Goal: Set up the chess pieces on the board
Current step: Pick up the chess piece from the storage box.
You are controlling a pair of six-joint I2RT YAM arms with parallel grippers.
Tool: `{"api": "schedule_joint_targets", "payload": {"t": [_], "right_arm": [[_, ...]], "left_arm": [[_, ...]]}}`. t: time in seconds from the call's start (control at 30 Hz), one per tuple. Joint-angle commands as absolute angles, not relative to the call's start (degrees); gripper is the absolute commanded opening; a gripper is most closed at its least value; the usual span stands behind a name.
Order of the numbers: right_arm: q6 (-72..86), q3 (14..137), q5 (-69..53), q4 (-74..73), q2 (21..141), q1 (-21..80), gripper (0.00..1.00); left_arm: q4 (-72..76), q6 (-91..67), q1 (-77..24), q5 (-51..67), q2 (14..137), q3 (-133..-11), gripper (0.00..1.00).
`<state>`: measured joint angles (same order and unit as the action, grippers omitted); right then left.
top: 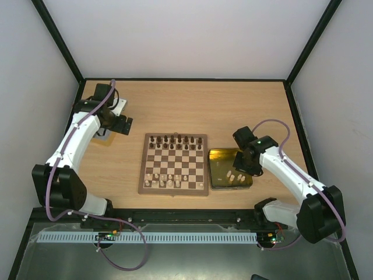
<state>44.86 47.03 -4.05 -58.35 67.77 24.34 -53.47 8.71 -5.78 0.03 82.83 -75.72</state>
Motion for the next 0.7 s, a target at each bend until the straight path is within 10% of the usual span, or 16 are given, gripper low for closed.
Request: {"api": "schedule_joint_targets", "payload": {"t": [0.0,0.67], "right_arm": [[41.7,46.4,-3.8,-59.0,66.5,23.8,0.26],[46.0,44.8,-8.6,-50.8,73.7,20.4,0.24]], "left_arm": [[-53.8,10.3,-4.7,-4.3,84.4,-76.0,0.96],[-55.2,7.9,-7.4,4.6,92.9,-83.3,0.95]]}}
